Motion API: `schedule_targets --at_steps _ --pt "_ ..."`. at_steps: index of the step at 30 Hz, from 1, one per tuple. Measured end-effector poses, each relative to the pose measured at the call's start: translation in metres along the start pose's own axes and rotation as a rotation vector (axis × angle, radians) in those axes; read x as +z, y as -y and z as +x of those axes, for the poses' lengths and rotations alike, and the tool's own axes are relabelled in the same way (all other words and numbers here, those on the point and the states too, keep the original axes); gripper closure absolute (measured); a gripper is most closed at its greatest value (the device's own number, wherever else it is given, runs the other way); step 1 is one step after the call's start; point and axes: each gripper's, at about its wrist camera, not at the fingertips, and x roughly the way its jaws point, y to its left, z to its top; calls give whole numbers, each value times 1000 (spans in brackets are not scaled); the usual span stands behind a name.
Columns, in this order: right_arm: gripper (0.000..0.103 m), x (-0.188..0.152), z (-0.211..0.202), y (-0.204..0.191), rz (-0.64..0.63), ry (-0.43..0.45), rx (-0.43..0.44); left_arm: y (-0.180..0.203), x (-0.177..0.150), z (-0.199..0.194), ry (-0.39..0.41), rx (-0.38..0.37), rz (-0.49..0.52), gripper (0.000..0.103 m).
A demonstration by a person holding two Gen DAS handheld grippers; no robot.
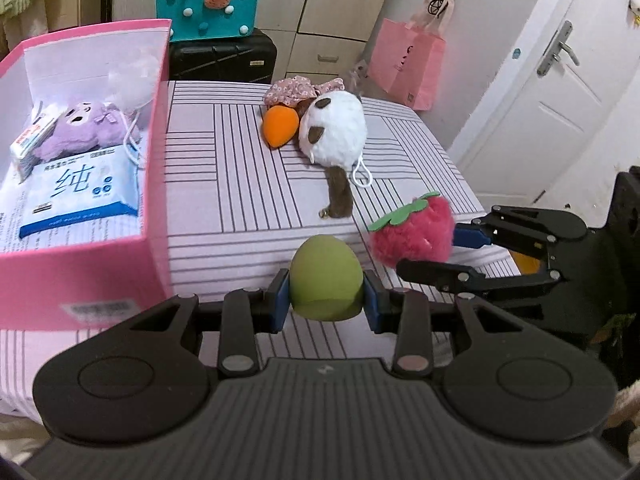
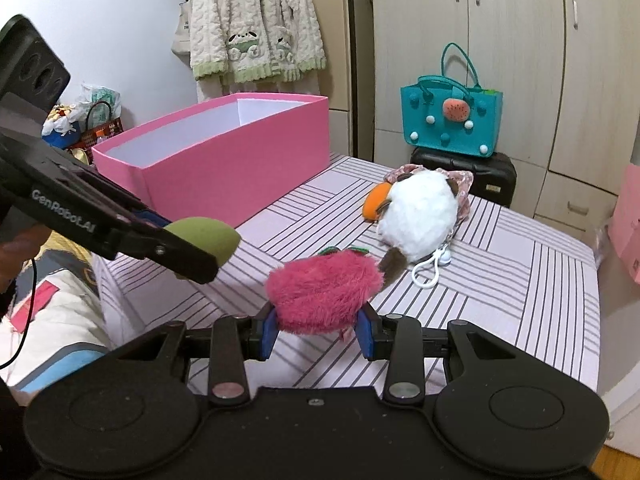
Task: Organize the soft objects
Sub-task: 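Carry the strawberry plush and green sponge over the pink box with both grippers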
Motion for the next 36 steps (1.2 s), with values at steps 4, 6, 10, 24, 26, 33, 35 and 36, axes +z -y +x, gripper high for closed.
schedule_targets --at_steps 4,6,10,24,26,33,35,36 --pt "59 4 -9 -7 10 -22 20 -1 -2 -18 -19 -18 16 67" --pt "59 9 -15 -12 16 -43 40 0 -3 -29 -30 -32 31 67" --pt "59 21 -21 -20 34 -97 96 1 1 -54 -25 -58 66 67" --pt "59 88 -31 -67 -102 -57 218 -28 16 -121 124 -6 121 67" --pt "59 98 -28 -75 -128 -42 223 -37 19 -126 140 11 114 67" --pt "59 134 -3 -96 -203 14 244 -79 33 -132 177 110 78 67" --pt "59 143 11 -101 -228 23 249 -90 38 -127 178 152 81 67" --pt "59 148 18 -104 -241 25 248 -94 40 -125 175 175 89 67"
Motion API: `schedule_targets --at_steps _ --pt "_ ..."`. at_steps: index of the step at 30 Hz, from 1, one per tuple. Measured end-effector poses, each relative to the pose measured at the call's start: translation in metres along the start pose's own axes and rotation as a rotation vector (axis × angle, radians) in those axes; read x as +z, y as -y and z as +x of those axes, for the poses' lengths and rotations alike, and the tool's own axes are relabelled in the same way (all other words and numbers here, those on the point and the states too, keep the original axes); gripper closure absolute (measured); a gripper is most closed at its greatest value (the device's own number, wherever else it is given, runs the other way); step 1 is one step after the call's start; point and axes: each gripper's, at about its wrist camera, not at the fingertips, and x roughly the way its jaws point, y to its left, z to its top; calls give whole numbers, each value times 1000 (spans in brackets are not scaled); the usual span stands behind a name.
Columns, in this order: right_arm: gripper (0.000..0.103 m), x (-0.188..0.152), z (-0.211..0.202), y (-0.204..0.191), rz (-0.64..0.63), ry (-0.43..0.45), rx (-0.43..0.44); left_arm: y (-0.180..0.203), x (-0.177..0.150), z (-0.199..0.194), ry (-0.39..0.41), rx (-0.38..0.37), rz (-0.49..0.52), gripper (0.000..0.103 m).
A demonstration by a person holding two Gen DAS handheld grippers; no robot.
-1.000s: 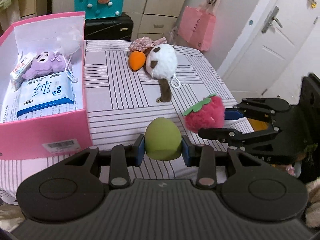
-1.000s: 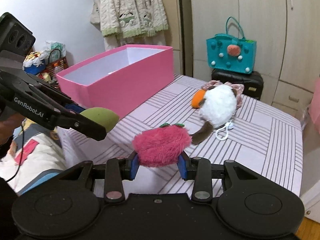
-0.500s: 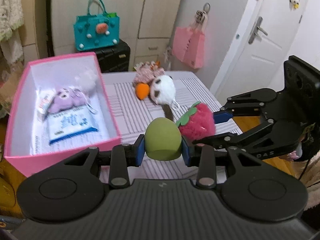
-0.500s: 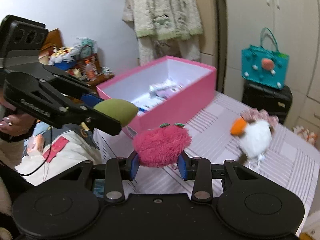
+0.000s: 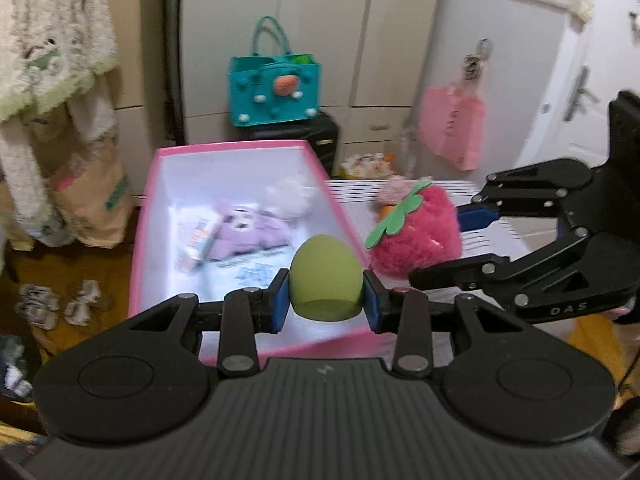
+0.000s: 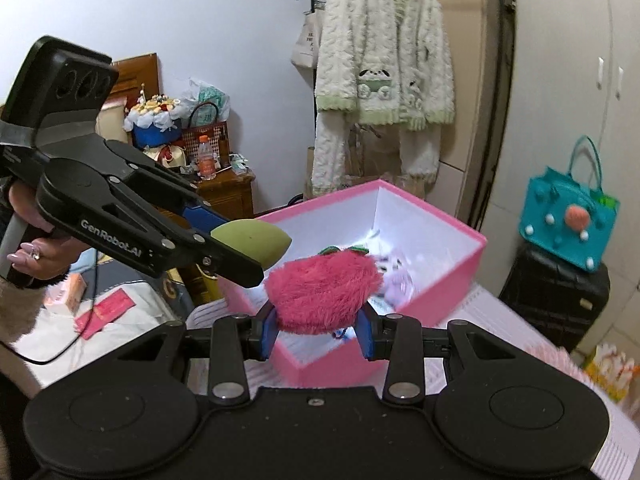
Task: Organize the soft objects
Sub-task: 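Carry the strawberry plush and green sponge over the pink box with both grippers, then lower both items into the pink box and open both grippers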
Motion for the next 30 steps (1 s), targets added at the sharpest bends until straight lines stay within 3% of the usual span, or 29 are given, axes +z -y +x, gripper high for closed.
schedule_targets --at_steps 3,7,11,16,19,25,30 --pt "59 12 27 2 -35 -16 -7 -5 1 11 -5 67 52 67" --pt "59 22 53 7 -41 -57 -15 -18 4 25 -37 54 62 67" --pt "59 29 74 13 -59 -96 -11 -25 10 45 -53 118 112 67" --pt "59 39 110 21 -125 -178 -4 -39 17 81 -133 180 177 67" --pt "59 41 132 28 -153 -244 9 -52 18 100 -171 212 154 67" --pt "59 42 165 37 -167 -329 46 -56 20 118 -185 242 208 66" --pt "58 42 182 41 -178 -361 74 -62 21 127 -234 178 170 66"
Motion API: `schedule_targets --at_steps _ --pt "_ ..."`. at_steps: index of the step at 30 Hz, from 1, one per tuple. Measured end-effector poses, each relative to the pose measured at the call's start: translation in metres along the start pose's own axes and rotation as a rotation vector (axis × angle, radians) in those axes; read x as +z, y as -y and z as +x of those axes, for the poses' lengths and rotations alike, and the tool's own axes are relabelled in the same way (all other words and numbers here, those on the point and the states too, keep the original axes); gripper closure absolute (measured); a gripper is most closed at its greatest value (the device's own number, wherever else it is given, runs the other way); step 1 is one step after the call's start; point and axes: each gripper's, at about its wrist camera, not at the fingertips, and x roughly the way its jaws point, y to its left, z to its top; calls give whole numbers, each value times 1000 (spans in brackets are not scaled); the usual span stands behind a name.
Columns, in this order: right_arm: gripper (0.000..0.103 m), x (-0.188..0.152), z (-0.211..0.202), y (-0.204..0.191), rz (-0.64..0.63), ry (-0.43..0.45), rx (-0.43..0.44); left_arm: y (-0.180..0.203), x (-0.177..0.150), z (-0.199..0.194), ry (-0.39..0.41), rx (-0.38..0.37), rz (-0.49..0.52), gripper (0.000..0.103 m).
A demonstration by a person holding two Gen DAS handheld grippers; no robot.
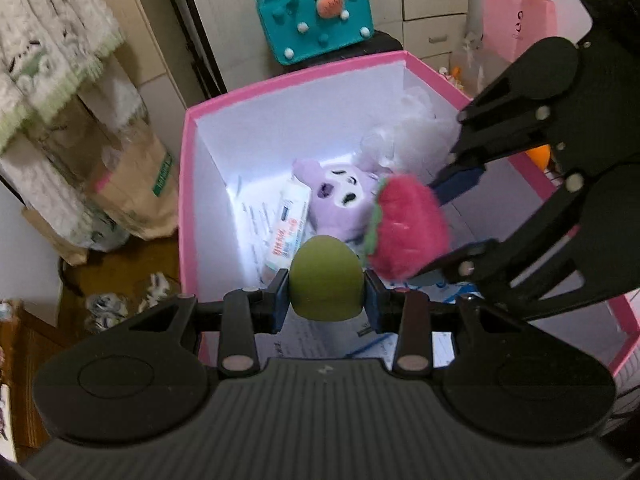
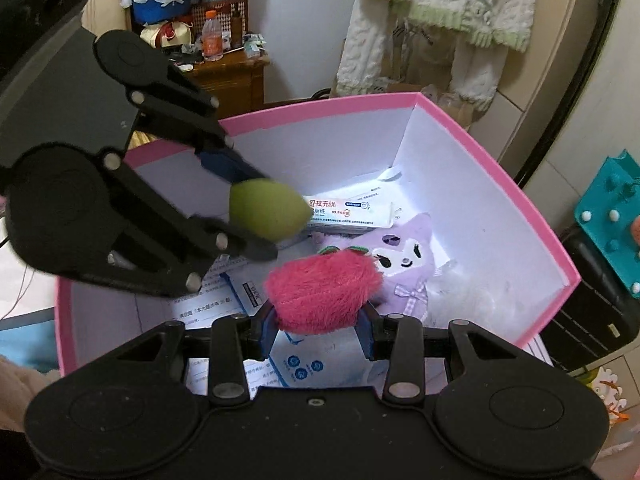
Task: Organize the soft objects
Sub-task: 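Lower both items into the pink box and open both grippers, then move both tools toward the white panda plush on the table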
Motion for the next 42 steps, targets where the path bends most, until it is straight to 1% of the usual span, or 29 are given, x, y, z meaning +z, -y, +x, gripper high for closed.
schedule_targets --at_steps 4,8,9,11,13,16,19,23,26,31,36,42 --pt "57 3 11 4 1 -20 20 4 0 5 -2 39 27 64" --pt "55 4 16 2 -6 -27 8 4 3 5 7 49 28 63" --pt "55 4 16 2 -3 -25 4 3 3 2 15 45 21 62" --pt "49 3 14 2 8 -18 -2 0 3 -3 31 45 1 61" --pt "49 2 10 5 30 5 -13 -4 1 -12 62 42 -25 61" --pt "49 -3 -5 10 91 54 -3 -12 -3 -28 95 26 -75 61" --pt "49 -12 -28 11 141 110 7 -16 -8 -43 121 17 -103 60" --pt "49 -23 -58 5 183 162 -28 -14 -15 -64 147 -3 -116 59" --pt "49 -32 -80 3 224 195 -26 -10 -20 -79 154 -30 -117 58" --pt "49 -44 -109 -5 253 226 -23 4 -26 -107 165 -61 -93 58" --pt "49 -60 -143 -20 267 247 -24 21 -33 -136 183 -97 -44 55" --pt "48 -80 -180 -39 281 263 -33 46 -40 -163 163 -156 -8 53"
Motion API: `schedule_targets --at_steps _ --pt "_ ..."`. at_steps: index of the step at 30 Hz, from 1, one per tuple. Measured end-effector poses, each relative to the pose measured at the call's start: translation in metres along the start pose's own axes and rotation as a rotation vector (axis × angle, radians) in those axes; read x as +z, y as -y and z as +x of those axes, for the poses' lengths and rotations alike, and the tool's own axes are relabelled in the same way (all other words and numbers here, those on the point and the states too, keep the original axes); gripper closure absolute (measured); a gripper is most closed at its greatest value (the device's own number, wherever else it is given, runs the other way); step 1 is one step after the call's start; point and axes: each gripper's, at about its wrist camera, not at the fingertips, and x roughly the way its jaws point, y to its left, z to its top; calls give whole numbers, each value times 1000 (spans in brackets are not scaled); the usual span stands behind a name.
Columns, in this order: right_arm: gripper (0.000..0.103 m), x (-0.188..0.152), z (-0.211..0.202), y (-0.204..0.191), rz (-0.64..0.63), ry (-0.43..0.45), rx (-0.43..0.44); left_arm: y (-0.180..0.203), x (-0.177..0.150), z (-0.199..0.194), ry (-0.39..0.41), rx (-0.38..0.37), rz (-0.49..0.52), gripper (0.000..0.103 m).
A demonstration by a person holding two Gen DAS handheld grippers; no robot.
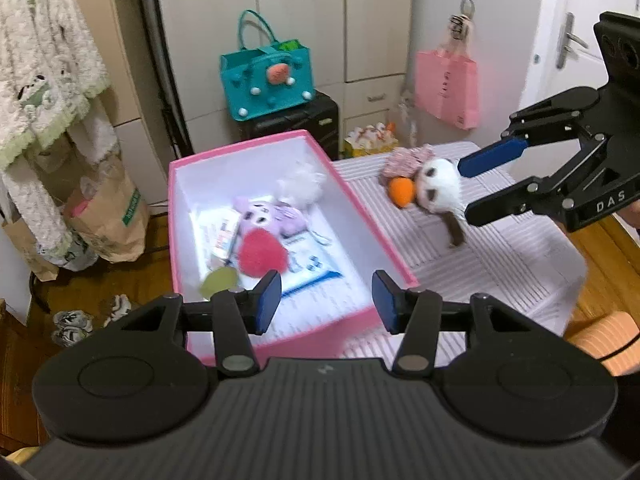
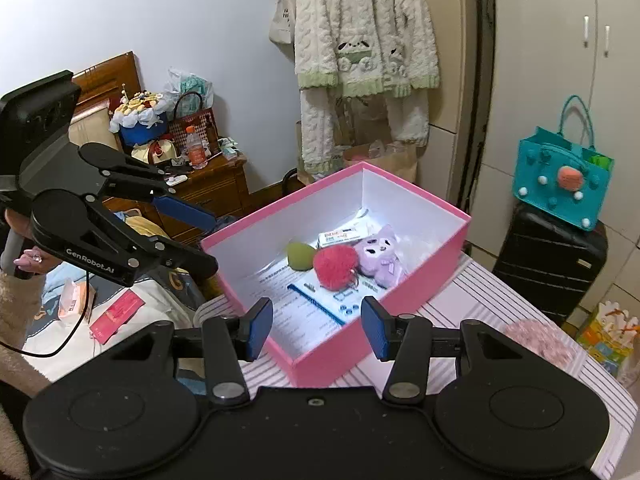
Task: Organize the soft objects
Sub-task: 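Move both tools toward the white panda plush on the table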
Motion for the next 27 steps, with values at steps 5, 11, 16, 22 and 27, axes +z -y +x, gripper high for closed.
schedule_targets --at_steps 5,11,16,22,27 --pt "47 -16 -31 -7 11 1 -20 24 -2 -12 -18 -25 32 49" --pt "43 -42 -60 -3 35 12 -58 50 -2 -12 -52 -83 46 44" --pt "39 -63 -80 6 75 16 -87 72 5 -2 -100 -120 61 40" --pt "29 -84 -95 22 122 14 -115 100 13 9 -118 -156 92 36" --pt "26 -95 -99 34 124 8 -139 117 24 22 -127 -170 113 33"
